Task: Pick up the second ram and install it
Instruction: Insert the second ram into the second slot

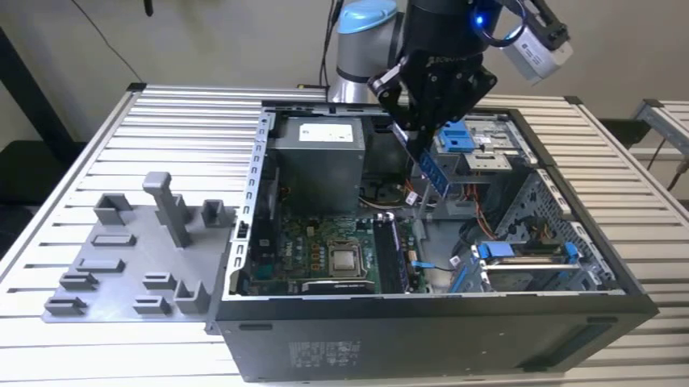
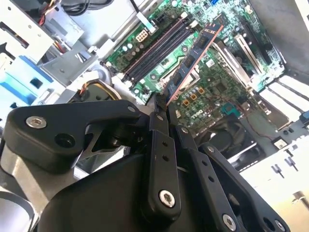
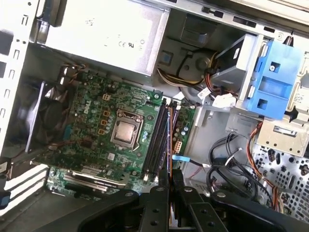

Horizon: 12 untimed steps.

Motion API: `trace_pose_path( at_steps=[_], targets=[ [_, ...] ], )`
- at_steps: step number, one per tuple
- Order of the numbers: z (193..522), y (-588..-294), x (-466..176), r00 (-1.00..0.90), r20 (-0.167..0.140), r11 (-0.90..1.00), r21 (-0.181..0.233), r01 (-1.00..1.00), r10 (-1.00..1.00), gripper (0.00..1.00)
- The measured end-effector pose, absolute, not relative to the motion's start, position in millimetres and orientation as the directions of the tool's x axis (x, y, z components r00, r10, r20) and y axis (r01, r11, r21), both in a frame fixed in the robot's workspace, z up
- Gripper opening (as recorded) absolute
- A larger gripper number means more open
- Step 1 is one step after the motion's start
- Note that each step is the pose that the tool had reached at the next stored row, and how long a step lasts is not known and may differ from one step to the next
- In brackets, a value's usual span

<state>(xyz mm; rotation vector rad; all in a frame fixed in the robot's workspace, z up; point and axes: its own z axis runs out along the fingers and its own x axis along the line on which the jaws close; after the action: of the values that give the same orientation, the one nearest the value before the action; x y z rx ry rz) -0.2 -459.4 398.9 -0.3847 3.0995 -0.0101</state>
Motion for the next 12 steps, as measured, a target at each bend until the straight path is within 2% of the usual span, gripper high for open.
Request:
trace_pose_path(
  at_steps=[12],
  targets=[
    [391.2, -460.1, 0.1, -0.988, -0.018, 0.988, -0.009, -0.154, -0.154, 0.14]
  ],
)
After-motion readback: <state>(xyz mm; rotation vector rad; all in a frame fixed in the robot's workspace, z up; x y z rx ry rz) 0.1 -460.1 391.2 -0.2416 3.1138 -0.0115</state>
